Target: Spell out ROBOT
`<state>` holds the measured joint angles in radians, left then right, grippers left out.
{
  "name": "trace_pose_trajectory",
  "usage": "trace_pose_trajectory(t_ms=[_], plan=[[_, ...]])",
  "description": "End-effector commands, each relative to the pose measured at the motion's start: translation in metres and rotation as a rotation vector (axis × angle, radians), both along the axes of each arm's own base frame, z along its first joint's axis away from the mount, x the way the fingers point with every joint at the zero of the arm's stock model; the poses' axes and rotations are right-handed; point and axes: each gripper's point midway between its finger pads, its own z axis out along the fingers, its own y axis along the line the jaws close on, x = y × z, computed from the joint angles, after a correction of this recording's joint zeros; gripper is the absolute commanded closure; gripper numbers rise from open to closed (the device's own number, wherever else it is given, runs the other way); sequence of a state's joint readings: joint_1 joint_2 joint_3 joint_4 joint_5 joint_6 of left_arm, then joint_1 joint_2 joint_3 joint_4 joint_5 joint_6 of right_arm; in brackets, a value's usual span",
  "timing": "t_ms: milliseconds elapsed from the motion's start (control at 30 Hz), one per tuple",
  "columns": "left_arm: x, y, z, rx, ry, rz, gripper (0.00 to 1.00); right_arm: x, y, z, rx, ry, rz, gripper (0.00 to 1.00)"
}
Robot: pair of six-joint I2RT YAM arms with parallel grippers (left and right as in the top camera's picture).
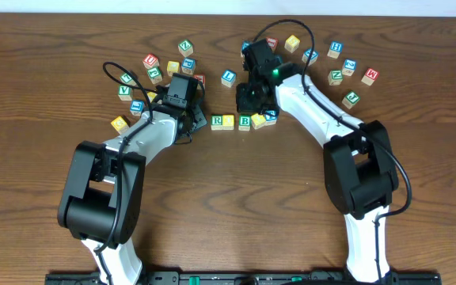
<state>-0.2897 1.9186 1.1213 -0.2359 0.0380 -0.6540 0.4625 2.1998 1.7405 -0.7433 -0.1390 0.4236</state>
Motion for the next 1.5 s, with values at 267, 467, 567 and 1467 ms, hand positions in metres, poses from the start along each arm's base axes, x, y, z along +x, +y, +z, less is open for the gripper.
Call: trace_pose_trajectory(t_ms=[267, 467, 567, 1467], plan=[[0.0, 0.006, 0.008, 0.018, -0.019, 0.012, 0.93, -0.034, -0.012, 0.01, -0.065, 0.108, 0.047, 0.99], [0.0, 0.006, 0.008, 0.018, -0.019, 0.012, 0.92, -0.041, -0.013, 0.004, -0.1, 0.116, 0.079, 0.99], [0.0, 0.006, 0.008, 0.018, -0.019, 0.012, 0.92, -0.045, -0.017, -0.002, -0.137, 0.118, 0.077, 0.99], [0.0, 0.006, 0.008, 0.018, -0.019, 0.012, 0.92, -0.05, -0.011, -0.012, -0.181, 0.099, 0.068, 0.99]])
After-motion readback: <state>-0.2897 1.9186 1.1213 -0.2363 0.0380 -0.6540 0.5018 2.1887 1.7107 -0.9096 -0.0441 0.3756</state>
